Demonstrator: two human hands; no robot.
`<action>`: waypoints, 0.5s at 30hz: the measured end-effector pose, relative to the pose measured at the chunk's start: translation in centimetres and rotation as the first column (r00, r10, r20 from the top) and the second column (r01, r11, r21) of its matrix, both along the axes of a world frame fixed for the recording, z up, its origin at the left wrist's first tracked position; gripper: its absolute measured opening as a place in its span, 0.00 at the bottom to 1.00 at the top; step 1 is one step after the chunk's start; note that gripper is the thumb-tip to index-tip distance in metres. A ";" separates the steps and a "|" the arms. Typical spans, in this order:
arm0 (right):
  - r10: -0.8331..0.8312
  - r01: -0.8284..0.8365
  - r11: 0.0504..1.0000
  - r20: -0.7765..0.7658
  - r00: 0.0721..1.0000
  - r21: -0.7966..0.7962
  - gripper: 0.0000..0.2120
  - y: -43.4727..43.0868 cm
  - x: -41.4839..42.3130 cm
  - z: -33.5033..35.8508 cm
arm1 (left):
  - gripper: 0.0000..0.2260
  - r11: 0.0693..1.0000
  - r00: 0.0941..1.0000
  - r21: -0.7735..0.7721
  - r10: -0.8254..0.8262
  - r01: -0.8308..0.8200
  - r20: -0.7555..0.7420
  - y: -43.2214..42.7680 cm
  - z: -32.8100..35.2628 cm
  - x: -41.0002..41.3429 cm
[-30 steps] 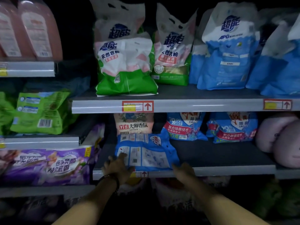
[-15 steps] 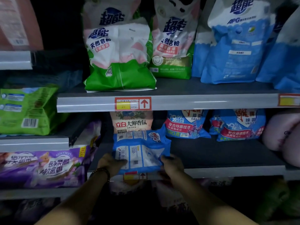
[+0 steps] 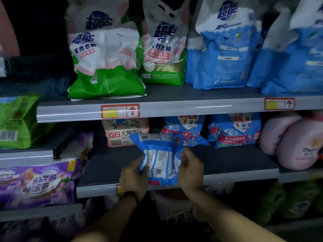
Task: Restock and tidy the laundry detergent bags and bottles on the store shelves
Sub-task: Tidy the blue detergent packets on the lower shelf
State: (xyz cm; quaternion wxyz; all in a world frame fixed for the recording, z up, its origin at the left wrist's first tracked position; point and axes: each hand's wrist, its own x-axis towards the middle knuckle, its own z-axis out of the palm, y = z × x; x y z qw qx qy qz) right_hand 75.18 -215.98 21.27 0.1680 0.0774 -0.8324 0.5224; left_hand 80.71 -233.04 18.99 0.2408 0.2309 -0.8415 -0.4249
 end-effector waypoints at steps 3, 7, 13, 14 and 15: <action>-0.097 0.095 0.994 -0.028 0.995 -0.048 0.13 3.4 -0.7 0.7 | 0.17 0.993 0.991 -0.104 -0.065 0.053 -0.121 3.7 0.4 -1.9; -0.150 0.150 0.989 0.002 0.989 -0.009 0.14 7.4 -3.0 1.2 | 0.19 0.975 0.986 -0.175 -0.150 0.135 -0.077 6.7 1.4 -5.7; -0.177 0.055 0.969 0.522 0.835 0.240 0.22 11.5 -7.8 -1.8 | 0.36 0.885 0.783 -0.166 -0.282 0.436 0.555 6.9 -0.5 -10.7; -0.188 0.077 0.972 0.534 0.825 0.222 0.22 12.0 -7.7 -2.2 | 0.35 0.879 0.782 -0.181 -0.277 0.440 0.558 7.1 -0.2 -10.4; -0.177 0.095 0.980 0.538 0.824 0.177 0.22 12.5 -7.6 -2.6 | 0.33 0.870 0.779 -0.214 -0.258 0.445 0.571 7.4 0.2 -9.8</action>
